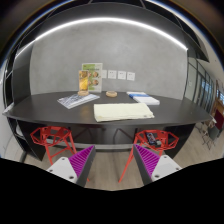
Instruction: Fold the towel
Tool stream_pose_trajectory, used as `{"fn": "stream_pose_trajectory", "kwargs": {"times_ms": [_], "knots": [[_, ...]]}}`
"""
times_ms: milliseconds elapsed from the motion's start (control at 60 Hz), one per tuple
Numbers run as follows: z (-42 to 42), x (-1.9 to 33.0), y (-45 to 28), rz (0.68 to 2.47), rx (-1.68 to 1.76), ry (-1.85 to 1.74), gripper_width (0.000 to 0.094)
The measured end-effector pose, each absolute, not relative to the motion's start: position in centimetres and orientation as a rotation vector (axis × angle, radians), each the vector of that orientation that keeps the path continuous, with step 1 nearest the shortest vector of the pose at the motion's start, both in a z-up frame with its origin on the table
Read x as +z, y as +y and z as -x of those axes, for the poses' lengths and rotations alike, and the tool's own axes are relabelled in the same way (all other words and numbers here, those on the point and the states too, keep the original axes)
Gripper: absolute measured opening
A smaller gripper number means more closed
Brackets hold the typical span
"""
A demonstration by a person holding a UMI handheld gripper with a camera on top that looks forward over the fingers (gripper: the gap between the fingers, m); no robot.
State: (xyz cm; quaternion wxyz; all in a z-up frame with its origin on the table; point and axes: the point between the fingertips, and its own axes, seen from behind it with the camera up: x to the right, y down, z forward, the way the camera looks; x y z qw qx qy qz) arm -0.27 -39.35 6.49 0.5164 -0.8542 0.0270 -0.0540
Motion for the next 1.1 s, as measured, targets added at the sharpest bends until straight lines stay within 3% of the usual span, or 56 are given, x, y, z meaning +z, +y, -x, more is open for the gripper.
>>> {"fn": "stream_pose_trajectory", "kwargs": {"times_ms": [283, 583, 733, 750, 767, 783, 867, 883, 900, 917, 1000, 1100], "knots": [[2.0, 6.1, -33.1, 2.060, -0.051, -0.016, 0.0780], [6.4, 3.2, -16.4, 2.048, 0.064, -0.196, 0.0751], [6.5, 0.6, -9.6, 2.063, 0.043, -0.251, 0.0643], [6.4, 0.1, -9.1, 2.071, 0.037, -0.255, 0.0665], [6.3, -0.3, -8.7, 2.079, 0.033, -0.258, 0.0639], [6.3, -0.7, -8.4, 2.085, 0.030, -0.263, 0.0540], [5.9, -0.8, -7.1, 2.046, 0.017, -0.256, 0.0351], [5.8, -0.8, -7.0, 2.041, 0.015, -0.249, 0.0272], [5.7, -0.8, -7.0, 2.034, 0.013, -0.241, 0.0297], [5.5, -0.8, -6.9, 2.029, 0.010, -0.234, 0.0217], [5.2, -0.6, -6.7, 1.997, -0.015, -0.251, 0.0107], [5.1, -0.8, -6.2, 1.965, -0.054, -0.310, 0.0037]]}}
